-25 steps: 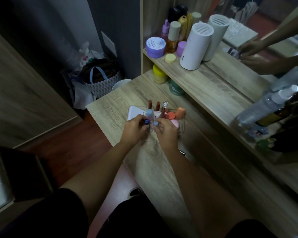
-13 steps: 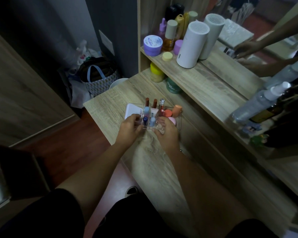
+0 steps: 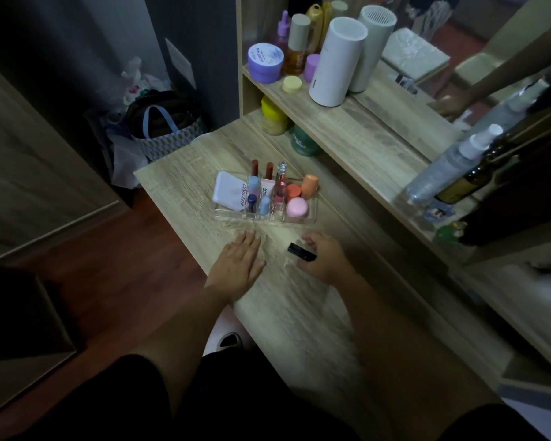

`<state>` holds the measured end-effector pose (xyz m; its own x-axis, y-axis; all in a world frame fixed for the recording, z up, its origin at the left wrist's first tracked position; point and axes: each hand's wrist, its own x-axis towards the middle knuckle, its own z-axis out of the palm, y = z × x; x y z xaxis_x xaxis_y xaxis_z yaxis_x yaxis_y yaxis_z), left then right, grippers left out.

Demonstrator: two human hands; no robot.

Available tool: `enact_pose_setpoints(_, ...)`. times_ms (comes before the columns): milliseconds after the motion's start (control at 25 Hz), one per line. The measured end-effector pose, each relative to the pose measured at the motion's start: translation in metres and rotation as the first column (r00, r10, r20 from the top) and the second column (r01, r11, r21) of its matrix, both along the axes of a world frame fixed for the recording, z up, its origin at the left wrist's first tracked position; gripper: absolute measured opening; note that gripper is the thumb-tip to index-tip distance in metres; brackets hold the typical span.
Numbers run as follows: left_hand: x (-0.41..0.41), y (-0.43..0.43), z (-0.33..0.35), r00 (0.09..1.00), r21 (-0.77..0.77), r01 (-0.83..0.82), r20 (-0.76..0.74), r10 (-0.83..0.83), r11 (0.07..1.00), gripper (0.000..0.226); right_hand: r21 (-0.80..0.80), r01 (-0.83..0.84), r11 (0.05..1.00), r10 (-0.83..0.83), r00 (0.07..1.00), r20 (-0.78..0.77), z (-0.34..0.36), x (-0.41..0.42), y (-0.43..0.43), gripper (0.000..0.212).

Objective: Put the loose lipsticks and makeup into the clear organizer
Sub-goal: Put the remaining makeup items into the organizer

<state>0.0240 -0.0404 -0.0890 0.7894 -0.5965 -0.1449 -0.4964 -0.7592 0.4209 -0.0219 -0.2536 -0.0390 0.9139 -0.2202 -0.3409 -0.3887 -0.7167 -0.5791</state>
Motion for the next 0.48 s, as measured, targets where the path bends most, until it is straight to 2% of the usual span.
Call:
enact_pose_setpoints(80,-0.001,0.001,-0.004,1.000,0.027,-0.004,0.010,0.004,1.000,0.059,-0.054,-0.046,0.997,0.046,0.999,-0.002,-0.003,0.001,0.001,0.038)
enact_pose_setpoints(160,-0.001,0.001,-0.004,1.000,0.024,-0.004,0.020,0.004,1.000,0.060,-0.033,0.011,0.999,-0.009,0.999,0.051,-0.001,0.005,0.005,0.027)
enact_pose_setpoints(240,0.000,0.001,-0.004,0.999,0.009,-0.011,0.041,0.011,1.000,0.059,0.236,0.206,0.950,-0.232,0.969,0.085,0.005,0.014,0.011,0.027)
enact_pose_setpoints(320,-0.002,0.001,-0.004,0.997,0.005,-0.020,0.069,0.019,1.000,0.059,0.490,0.311,0.815,-0.371,0.928,0.028,0.013,0.027,0.017,0.030)
enact_pose_setpoints(480,-0.003,0.002,-0.003,0.995,-0.003,-0.028,0.095,0.028,1.000,0.060,0.617,0.264,0.741,-0.388,0.919,0.073,0.026,0.047,0.022,0.031)
